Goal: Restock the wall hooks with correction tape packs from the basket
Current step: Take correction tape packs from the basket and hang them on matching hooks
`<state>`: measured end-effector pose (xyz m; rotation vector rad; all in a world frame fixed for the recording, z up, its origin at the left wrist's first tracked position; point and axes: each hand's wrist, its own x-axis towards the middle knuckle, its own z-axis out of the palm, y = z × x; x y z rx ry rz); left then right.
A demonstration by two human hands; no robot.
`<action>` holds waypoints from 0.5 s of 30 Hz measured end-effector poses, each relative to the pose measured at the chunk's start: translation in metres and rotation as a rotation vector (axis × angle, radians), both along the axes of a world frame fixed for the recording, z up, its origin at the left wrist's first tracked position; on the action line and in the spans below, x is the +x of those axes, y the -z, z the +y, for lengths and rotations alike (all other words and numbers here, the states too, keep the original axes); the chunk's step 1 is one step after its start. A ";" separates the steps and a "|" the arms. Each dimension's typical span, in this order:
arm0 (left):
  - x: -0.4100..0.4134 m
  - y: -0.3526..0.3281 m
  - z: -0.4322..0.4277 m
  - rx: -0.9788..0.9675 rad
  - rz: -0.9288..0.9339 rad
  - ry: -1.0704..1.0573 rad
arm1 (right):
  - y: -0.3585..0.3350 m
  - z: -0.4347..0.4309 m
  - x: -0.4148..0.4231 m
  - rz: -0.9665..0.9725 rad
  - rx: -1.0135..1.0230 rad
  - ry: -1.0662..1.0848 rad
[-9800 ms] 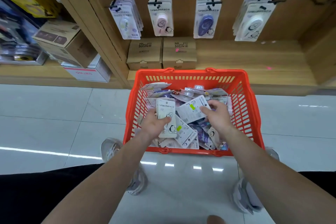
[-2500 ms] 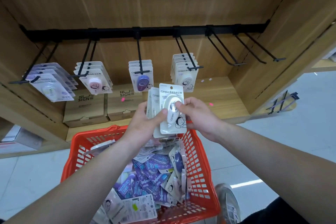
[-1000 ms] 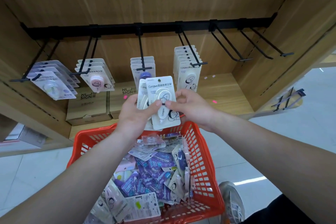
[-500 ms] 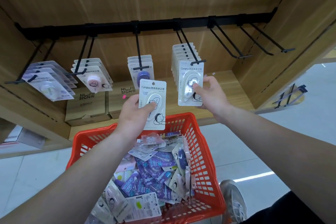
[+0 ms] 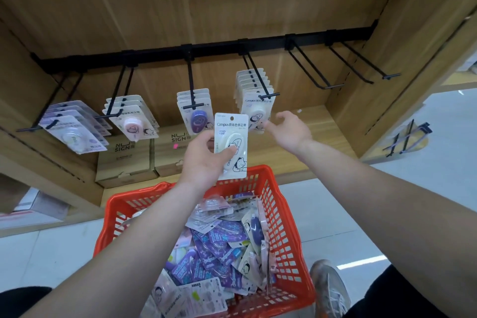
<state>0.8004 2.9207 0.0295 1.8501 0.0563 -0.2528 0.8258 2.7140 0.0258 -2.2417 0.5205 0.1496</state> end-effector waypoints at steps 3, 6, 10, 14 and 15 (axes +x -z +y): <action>0.005 0.003 -0.007 0.116 -0.049 0.018 | -0.007 -0.009 -0.016 0.009 -0.073 -0.137; 0.016 0.001 -0.021 0.103 -0.054 -0.004 | -0.009 -0.015 -0.031 0.010 -0.126 -0.244; 0.028 -0.004 -0.047 0.102 -0.096 0.016 | -0.008 -0.023 -0.038 0.018 -0.194 -0.318; 0.034 -0.005 -0.065 0.103 -0.087 -0.002 | -0.006 -0.028 -0.038 0.029 -0.201 -0.336; 0.036 -0.004 -0.068 0.105 -0.083 -0.013 | -0.005 -0.029 -0.038 0.038 -0.207 -0.344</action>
